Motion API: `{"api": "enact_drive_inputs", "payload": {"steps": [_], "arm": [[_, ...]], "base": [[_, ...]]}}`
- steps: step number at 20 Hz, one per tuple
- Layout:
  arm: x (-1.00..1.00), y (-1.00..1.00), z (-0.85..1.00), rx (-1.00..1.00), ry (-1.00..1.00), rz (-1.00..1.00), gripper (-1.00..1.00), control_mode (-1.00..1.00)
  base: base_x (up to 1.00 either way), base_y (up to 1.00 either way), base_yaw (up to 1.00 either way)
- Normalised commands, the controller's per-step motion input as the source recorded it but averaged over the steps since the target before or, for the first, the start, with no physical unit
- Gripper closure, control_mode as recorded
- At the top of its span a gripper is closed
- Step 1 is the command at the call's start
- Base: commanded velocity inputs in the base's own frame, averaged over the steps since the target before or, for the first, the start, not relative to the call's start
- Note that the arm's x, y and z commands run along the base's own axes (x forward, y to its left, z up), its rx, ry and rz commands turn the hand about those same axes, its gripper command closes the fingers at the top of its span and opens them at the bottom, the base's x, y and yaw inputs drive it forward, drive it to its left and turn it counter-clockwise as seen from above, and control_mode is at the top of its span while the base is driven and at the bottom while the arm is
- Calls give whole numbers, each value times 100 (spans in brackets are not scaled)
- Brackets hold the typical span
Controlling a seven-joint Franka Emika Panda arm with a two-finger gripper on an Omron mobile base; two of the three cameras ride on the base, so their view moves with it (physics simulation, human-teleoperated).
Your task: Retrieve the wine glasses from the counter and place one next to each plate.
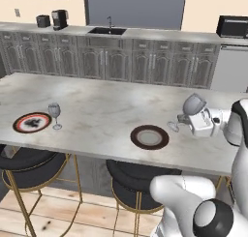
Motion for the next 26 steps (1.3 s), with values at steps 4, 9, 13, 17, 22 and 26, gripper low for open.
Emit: {"api": "enact_drive_inputs", "payload": {"steps": [4, 9, 13, 17, 22, 26], "arm": [[24, -40, 0, -5, 21, 7, 100, -100], [24, -39, -3, -2, 14, 10, 100, -100], [16, -30, -11, -8, -1, 11, 100, -100], [14, -11, -19, -13, 0, 6, 100, -100], [3, -5, -19, -15, -3, 1, 100, -100], [0, 3, -24, -19, -7, -1, 100, -100]], "base": [[0, 0, 0], [0, 0, 0], [0, 0, 0], [0, 0, 0], [0, 0, 0], [0, 0, 0]]}}
